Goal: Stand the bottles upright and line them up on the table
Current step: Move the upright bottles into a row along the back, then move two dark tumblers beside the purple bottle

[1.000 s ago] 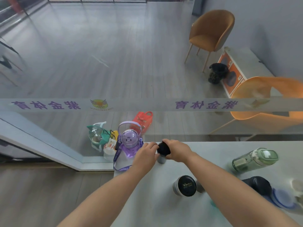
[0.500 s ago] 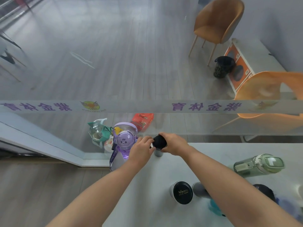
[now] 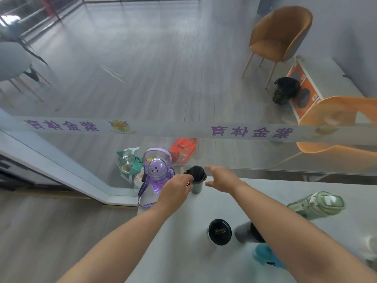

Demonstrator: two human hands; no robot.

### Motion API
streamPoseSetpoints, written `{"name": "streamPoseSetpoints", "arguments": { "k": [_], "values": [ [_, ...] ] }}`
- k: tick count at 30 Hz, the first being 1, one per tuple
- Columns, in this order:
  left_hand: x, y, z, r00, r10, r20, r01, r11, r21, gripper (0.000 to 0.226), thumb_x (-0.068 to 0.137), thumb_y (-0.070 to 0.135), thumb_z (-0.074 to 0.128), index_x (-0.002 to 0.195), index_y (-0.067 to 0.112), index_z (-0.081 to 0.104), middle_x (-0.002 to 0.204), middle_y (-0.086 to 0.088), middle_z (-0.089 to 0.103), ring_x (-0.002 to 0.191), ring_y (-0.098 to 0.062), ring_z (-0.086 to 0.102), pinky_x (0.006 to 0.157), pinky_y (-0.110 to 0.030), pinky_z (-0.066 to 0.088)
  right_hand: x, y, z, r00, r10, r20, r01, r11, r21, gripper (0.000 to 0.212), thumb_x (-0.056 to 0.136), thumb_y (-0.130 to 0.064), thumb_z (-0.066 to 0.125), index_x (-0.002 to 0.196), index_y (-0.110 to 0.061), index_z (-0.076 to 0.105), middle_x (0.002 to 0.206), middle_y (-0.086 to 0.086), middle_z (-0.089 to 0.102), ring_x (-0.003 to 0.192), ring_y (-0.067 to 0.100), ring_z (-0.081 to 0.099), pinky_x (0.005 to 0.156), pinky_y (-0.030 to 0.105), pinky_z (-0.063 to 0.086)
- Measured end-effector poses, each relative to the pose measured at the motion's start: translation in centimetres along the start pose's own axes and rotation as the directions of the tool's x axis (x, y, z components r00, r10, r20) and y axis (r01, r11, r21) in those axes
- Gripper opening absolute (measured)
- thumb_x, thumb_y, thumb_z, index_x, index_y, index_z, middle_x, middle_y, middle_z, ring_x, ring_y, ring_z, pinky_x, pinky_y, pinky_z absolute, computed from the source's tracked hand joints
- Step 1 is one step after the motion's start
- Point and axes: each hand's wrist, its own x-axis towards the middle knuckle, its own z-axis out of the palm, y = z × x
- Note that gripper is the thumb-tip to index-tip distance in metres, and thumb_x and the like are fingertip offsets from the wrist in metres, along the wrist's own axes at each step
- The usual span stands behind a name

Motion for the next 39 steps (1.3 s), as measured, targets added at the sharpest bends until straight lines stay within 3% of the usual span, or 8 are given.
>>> {"name": "streamPoseSetpoints", "arguments": {
  "k": [3,5,9,12,15,21,30,39],
  "values": [
    [-1.4,1.9,-0.1,0.990,0.059,0.125,-0.067,0.996,0.055,0.010,0.095,0.022,0.059,0.099,0.015,0.063,0.086,-0.009,0.066,0.081,-0.032,0.060,0.064,-0.039,0.045,-3.1,1.1,-0.7,0.998,0.064,0.017,-0.065,0.997,0.031,0.021,0.097,-0.027,0.054,0.091,-0.014,0.070,0.095,0.010,0.070,0.092,0.031,0.064,0.077,0.037,0.052],
    [-2.4,3.2,0.2,0.974,0.106,0.199,-0.120,0.991,0.058,0.014,0.098,0.024,0.052,0.105,0.017,0.062,0.093,-0.008,0.068,0.086,-0.030,0.061,0.067,-0.036,0.045,-5.5,1.6,-0.6,0.993,0.117,0.015,-0.118,0.992,0.039,0.031,0.094,-0.020,0.045,0.064,-0.012,0.051,0.070,0.008,0.055,0.070,0.028,0.051,0.060,0.034,0.039],
    [-5.5,4.8,0.8,0.917,0.187,0.352,-0.189,0.982,-0.027,0.023,0.094,0.035,0.050,0.116,0.028,0.055,0.115,0.005,0.063,0.098,-0.017,0.058,0.081,-0.036,0.051,-10.7,1.8,1.1,0.985,0.142,0.098,-0.142,0.990,-0.002,0.030,0.093,-0.021,0.044,0.106,-0.018,0.070,0.113,0.001,0.070,0.102,0.024,0.063,0.091,0.038,0.052],
    [-8.1,4.9,1.7,0.882,0.260,0.392,-0.295,0.955,0.029,0.043,0.087,0.051,0.057,0.124,0.030,0.049,0.124,0.007,0.052,0.110,-0.014,0.047,0.084,-0.034,0.049,-13.3,1.6,3.2,0.983,0.122,0.139,-0.110,0.989,-0.094,0.050,0.089,-0.042,0.058,0.138,-0.032,0.052,0.129,-0.009,0.064,0.122,0.020,0.053,0.104,0.036,0.041],
    [-10.1,4.7,2.9,0.889,0.279,0.363,-0.333,0.939,0.092,0.050,0.084,0.050,0.062,0.126,0.027,0.049,0.126,0.004,0.049,0.112,-0.019,0.045,0.081,-0.034,0.048,-14.5,0.6,5.3,0.993,0.030,0.113,0.008,0.945,-0.328,0.060,0.077,-0.058,0.062,0.131,-0.033,0.051,0.118,-0.003,0.066,0.118,0.025,0.044,0.095,0.041,0.030],
    [-11.3,5.8,4.5,0.937,0.216,0.275,-0.261,0.955,0.140,0.047,0.084,0.039,0.065,0.127,0.024,0.053,0.120,0.000,0.057,0.106,-0.025,0.049,0.083,-0.038,0.048,-14.4,0.1,7.6,0.995,-0.048,0.085,0.084,0.869,-0.488,0.059,0.079,-0.051,0.071,0.123,-0.019,0.049,0.121,0.006,0.062,0.117,0.029,0.045,0.097,0.044,0.030],
    [-6.5,8.1,6.1,0.966,0.140,0.218,-0.183,0.965,0.189,0.041,0.087,0.032,0.066,0.125,0.022,0.054,0.119,0.001,0.058,0.107,-0.025,0.050,0.086,-0.036,0.047,-10.4,3.6,3.8,0.993,-0.111,0.047,0.120,0.866,-0.485,0.056,0.077,-0.049,0.075,0.120,-0.020,0.053,0.118,0.004,0.065,0.113,0.028,0.049,0.093,0.040,0.035],
    [0.7,10.4,7.7,0.979,0.047,0.196,-0.102,0.954,0.281,0.039,0.087,0.032,0.066,0.123,0.021,0.056,0.117,0.001,0.062,0.108,-0.026,0.054,0.083,-0.037,0.048,-5.4,9.1,0.1,0.987,-0.161,-0.026,0.139,0.915,-0.378,0.067,0.076,-0.048,0.077,0.131,-0.022,0.050,0.126,0.002,0.065,0.120,0.028,0.049,0.108,0.040,0.030]
  ]
}}
